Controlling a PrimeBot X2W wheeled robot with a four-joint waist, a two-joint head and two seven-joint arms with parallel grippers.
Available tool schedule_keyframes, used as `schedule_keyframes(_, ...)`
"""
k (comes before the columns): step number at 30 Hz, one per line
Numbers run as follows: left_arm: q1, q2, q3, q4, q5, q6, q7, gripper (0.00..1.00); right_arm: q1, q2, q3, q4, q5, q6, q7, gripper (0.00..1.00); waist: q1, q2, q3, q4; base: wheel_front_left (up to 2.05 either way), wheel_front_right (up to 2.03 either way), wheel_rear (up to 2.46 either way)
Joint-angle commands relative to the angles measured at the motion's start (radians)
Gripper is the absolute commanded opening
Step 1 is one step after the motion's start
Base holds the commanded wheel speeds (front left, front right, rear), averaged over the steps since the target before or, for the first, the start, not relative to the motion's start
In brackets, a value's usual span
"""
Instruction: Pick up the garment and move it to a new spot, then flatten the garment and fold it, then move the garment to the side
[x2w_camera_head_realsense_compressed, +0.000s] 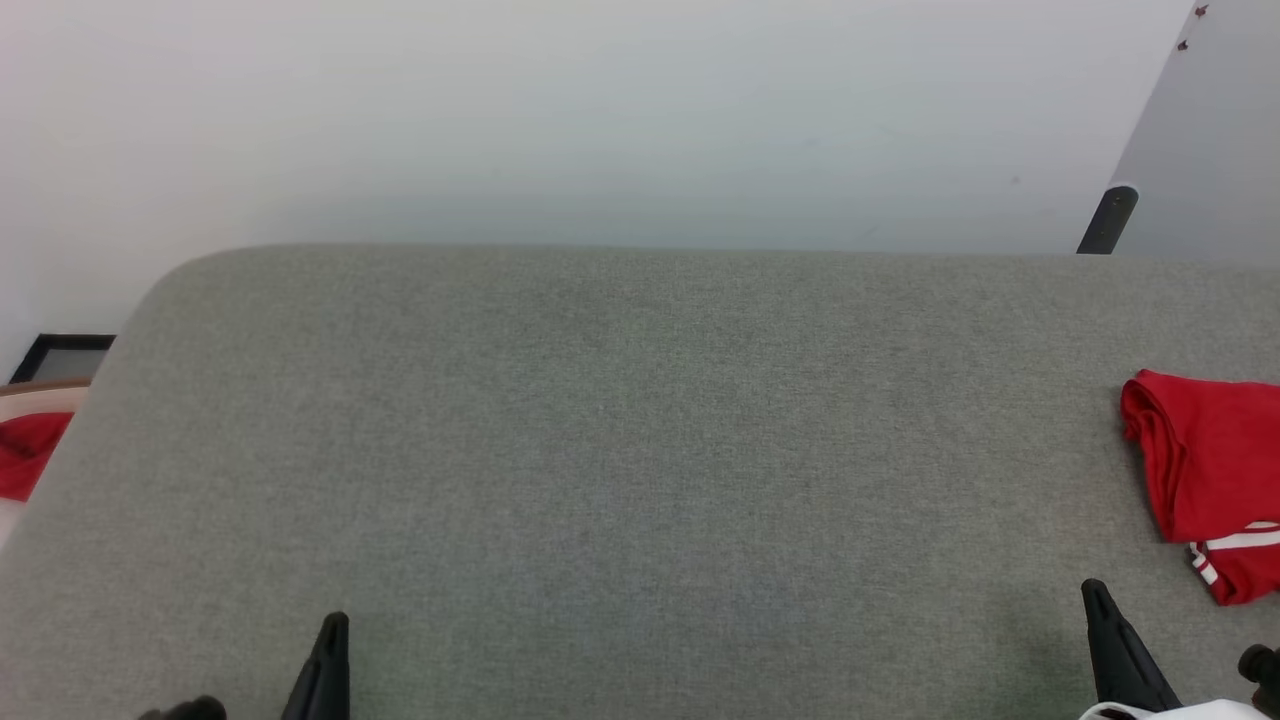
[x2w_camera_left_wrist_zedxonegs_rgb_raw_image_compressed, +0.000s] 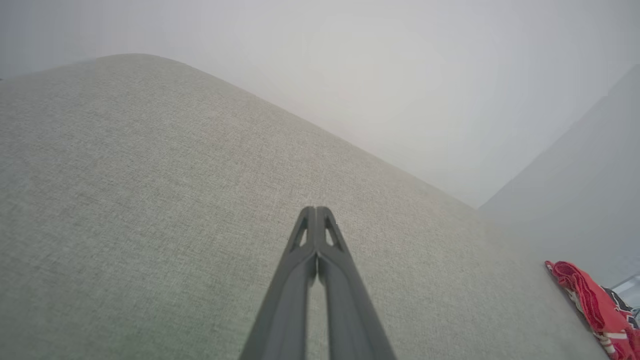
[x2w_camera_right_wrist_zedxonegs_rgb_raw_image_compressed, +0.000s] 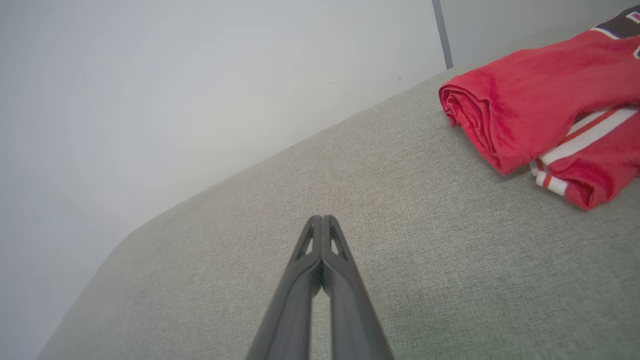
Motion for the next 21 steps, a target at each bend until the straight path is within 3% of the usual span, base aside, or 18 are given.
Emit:
schedule_keyframes(1, -0.027, 0.004, 0.008, -0.008, -0.038, 0.001, 0.008, 0.00, -0.034, -0.001, -0.005, -0.008, 0.039, 0.000, 0.006, 0.00, 0.0000, -0.0001, 0.000, 0.000, 0.00, 0.00, 0.00)
schedule_keyframes(21, -0.092, -0.020, 0.023, 0.027, -0.306, 0.001, 0.081, 0.00, -0.086, 0.009, -0.019, 0.035, 0.308, 0.000, 0.049, 0.00, 0.0000, -0.0001, 0.003, -0.003, 0.00, 0.00, 0.00)
